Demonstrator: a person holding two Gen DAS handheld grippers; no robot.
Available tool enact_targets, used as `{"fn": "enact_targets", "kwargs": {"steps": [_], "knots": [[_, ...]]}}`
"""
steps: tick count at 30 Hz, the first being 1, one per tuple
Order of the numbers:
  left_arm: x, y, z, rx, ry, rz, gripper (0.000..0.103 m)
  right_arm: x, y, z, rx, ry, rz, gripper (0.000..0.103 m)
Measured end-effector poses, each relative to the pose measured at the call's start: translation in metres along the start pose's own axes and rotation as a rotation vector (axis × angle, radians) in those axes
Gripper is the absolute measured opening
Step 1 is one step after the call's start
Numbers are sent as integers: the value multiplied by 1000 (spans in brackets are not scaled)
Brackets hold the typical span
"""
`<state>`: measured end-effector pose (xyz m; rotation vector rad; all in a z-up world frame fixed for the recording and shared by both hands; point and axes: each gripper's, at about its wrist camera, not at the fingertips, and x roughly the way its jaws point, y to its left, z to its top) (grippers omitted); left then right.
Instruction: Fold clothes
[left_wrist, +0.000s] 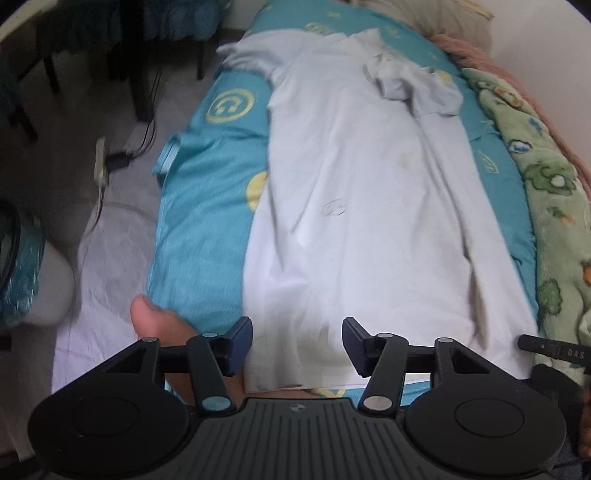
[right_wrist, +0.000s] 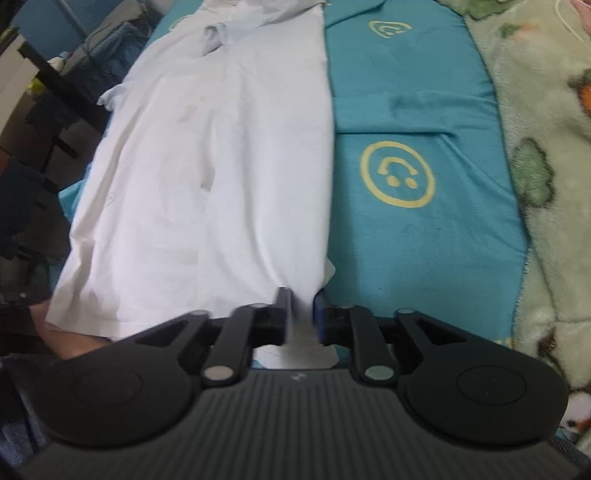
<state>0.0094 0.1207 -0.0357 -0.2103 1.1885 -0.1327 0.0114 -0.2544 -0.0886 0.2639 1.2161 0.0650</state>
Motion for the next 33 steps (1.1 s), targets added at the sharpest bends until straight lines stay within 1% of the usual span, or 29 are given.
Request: {"fn": "enact_targets", "kwargs": {"steps": [1,2,3,6,11,15,18,20,21,22,23,24,26,27,28,29,32,33], "knots": [[-3,-7,1,16,-17,-5,64,-3,-1,-1,0,-8,2,66],[-4,-14,2,27,-28,-15,66,-7,-2,-1,-1,-28,16,86],[-3,-24,3,36,-38,-34,66,-12,-2,-1,-3,-48,29,84],[11,-55,1,71,-54,-93,66,-24,-5,3,6,-134,47,84],[44,-110,-6,139,-67,-192,66,-38,-16,13,38,-318,123,84],[80,-135,-14,157,-23,-285,62,-38,-33,14,97,-424,187,84],[106,-151,-20,169,17,-360,59,-33,-44,13,157,-443,210,84],[120,-158,-25,181,55,-415,48,-30,-49,11,182,-457,219,84],[126,-161,-27,192,74,-423,46,-30,-50,10,191,-462,222,84],[133,-164,-30,203,93,-429,41,-31,-51,10,196,-467,225,84],[135,-164,-31,207,98,-425,33,-30,-51,9,198,-471,228,84],[136,-163,-31,211,100,-421,28,-30,-51,9,196,-473,231,84],[139,-161,-33,218,105,-411,8,-29,-48,8,189,-472,226,84],[141,-160,-33,222,107,-407,6,-28,-46,7,184,-471,219,84],[142,-159,-34,225,110,-402,2,-28,-45,7,177,-470,211,84],[144,-158,-35,229,112,-397,2,-28,-44,7,170,-470,202,84],[119,-150,-33,202,83,-452,2,-29,-42,6,151,-481,185,84],[112,-148,-32,197,71,-453,2,-29,-41,6,145,-485,182,84]]}}
